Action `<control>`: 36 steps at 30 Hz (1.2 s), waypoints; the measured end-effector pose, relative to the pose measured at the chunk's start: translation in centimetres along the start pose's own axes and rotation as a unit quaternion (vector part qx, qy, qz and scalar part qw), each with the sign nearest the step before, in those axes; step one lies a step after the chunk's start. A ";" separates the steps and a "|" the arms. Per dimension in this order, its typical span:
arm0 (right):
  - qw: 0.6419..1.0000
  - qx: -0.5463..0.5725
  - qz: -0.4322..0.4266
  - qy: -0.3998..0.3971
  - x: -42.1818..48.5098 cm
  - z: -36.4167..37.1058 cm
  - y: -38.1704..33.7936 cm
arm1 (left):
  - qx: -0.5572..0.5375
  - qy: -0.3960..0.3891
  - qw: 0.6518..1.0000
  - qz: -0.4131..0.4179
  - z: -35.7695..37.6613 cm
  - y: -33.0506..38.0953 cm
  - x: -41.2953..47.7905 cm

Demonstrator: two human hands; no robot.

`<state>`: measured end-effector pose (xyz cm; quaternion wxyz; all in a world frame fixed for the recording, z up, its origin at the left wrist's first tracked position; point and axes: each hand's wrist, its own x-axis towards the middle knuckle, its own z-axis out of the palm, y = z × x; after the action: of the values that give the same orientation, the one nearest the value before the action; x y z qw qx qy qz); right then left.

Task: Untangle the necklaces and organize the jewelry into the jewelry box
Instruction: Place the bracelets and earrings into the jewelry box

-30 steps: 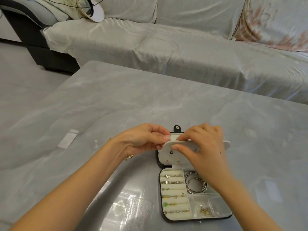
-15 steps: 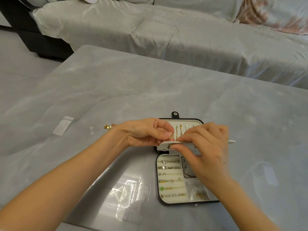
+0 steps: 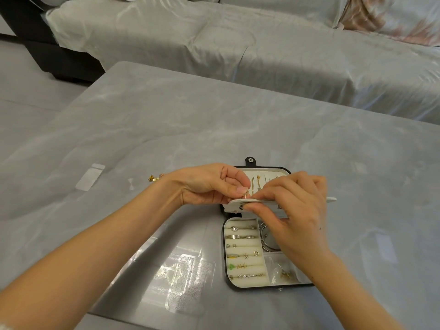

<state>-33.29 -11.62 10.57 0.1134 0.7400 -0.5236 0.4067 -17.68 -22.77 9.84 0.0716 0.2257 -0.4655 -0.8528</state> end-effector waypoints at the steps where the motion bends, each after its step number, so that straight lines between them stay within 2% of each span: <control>1: 1.000 0.000 0.000 0.000 0.0 0.0 0.0 | 0.002 -0.006 1.000 0.001 0.0 0.0 0.0; 9: 1.000 -0.006 0.010 -0.013 0.1 0.0 0.1 | 0.013 0.006 1.000 0.015 0.1 0.1 0.0; 17: 1.000 0.002 0.002 -0.009 0.0 -0.1 0.1 | 0.185 0.015 0.982 0.026 0.5 1.7 -0.7; 22: 1.000 -0.010 -0.028 0.001 -0.4 0.3 0.1 | 0.235 0.004 0.972 0.000 0.9 2.3 -1.2; 36: 0.999 -0.017 -0.033 -0.012 -0.3 0.2 0.6 | 0.346 0.000 0.938 -0.016 1.9 3.6 -1.5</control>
<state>-33.75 -11.75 10.10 0.1332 0.7599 -0.5070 0.3844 -17.53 -22.80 14.17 -0.0247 0.2441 -0.7283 -0.6399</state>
